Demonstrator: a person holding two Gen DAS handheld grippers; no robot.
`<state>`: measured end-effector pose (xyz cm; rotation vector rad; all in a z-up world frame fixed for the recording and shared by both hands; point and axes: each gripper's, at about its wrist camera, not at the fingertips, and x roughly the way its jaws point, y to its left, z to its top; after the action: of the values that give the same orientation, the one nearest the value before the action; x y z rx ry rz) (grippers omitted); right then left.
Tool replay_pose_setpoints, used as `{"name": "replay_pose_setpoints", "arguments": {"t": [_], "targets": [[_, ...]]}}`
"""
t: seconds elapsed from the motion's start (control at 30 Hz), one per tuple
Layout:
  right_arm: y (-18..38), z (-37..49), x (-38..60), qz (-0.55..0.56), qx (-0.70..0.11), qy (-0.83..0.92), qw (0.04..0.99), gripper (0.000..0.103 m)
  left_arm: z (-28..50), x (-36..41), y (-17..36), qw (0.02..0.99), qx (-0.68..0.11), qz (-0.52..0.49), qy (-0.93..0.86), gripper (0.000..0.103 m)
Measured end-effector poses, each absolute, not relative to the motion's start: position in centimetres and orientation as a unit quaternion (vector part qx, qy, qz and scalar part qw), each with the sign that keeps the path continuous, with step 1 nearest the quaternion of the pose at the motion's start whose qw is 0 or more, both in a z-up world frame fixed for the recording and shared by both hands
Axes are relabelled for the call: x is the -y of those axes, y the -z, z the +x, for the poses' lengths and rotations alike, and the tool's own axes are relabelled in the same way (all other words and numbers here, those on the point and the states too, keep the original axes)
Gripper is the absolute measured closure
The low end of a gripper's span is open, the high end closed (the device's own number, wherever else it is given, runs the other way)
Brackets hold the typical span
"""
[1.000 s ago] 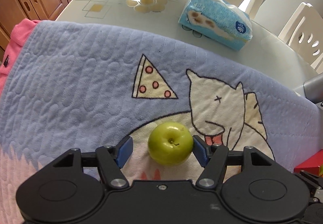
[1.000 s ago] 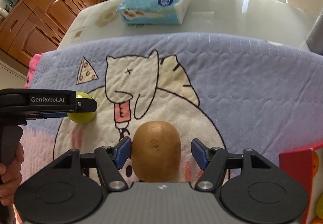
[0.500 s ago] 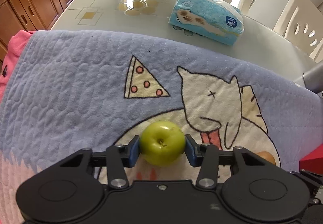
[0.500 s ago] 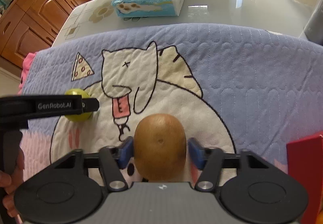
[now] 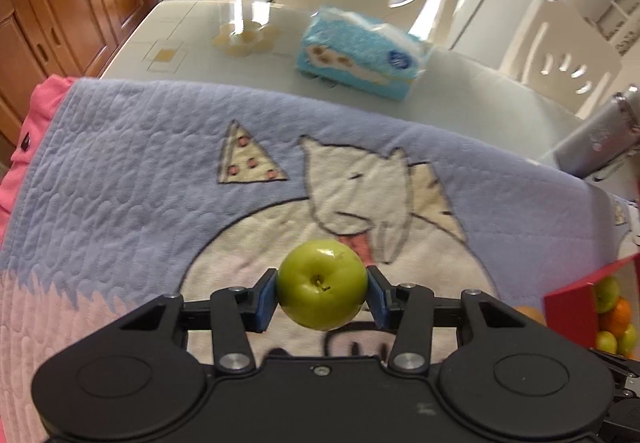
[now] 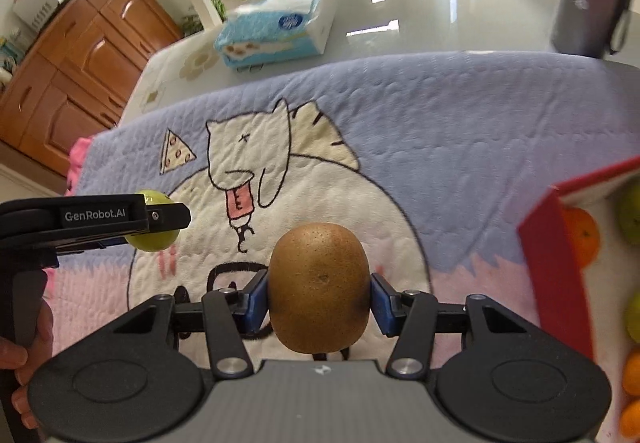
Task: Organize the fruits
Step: 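Carry the green apple and potato into the red-rimmed box and open both tools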
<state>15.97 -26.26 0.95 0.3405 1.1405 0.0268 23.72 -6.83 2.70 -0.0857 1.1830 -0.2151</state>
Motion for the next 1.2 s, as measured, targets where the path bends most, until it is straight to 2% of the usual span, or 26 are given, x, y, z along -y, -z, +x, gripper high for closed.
{"name": "replay_pose_setpoints", "arguments": {"t": [0.47, 0.87, 1.2], "targets": [[-5.6, 6.1, 36.8, 0.235, -0.461, 0.063, 0.853, 0.049, 18.4, 18.9, -7.1, 0.825, -0.517, -0.014, 0.227, 0.049], [-5.9, -2.8, 48.5, 0.287, -0.416, 0.187, 0.842, 0.049, 15.1, 30.5, -5.5, 0.790, -0.530, 0.017, 0.309, 0.049], [-3.0, -5.5, 47.3, 0.300, -0.459, 0.150, 0.823, 0.049, 15.2, 34.3, -2.4, 0.765, -0.563, 0.028, 0.312, 0.049]]}}
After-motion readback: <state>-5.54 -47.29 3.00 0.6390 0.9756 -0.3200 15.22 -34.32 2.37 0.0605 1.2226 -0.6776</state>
